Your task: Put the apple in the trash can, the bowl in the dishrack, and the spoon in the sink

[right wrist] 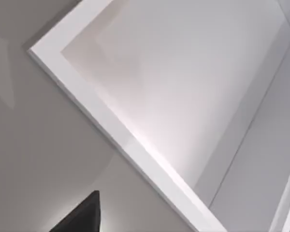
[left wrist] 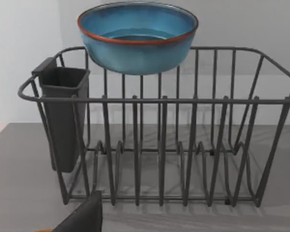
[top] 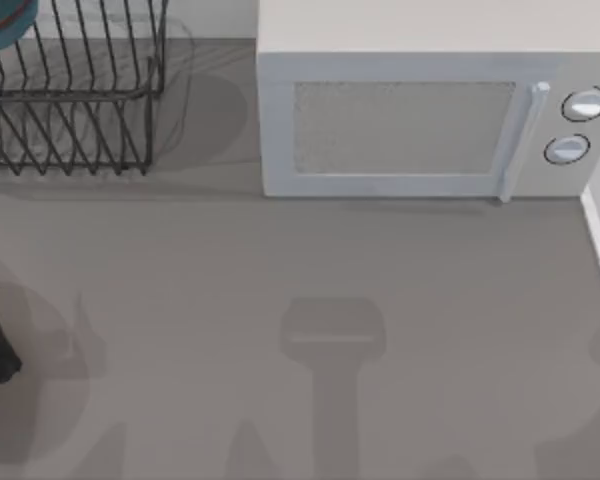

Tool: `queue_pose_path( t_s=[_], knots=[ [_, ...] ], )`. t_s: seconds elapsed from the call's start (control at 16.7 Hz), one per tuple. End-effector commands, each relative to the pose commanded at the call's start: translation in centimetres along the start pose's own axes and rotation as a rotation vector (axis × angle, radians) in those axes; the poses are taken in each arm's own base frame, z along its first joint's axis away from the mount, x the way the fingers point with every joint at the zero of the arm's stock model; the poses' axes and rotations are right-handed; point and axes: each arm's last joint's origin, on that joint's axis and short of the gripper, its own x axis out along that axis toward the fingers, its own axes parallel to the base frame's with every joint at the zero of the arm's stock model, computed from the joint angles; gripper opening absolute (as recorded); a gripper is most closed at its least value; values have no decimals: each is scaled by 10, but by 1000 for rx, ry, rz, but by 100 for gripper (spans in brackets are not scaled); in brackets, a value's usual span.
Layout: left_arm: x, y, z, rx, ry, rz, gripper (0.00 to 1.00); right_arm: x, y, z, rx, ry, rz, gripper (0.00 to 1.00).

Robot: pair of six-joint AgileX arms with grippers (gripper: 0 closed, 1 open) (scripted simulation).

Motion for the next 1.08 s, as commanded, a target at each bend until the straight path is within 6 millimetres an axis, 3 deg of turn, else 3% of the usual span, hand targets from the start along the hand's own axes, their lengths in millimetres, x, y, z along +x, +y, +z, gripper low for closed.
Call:
queue_pose_path(
  t_s=[0.24,0.54,0.78,1.08],
  knots=[
    [0,0,0,0,0,0,100,14,-18,-1,-430,131,300,100],
    [0,0,0,0,0,0,100,33,-41,-3,-830,93,656,100],
    [0,0,0,0,0,0,100,45,-57,-4,-1000,8,818,100],
    [0,0,0,0,0,0,100,49,-64,-5,-1059,-33,870,100]
  ],
)
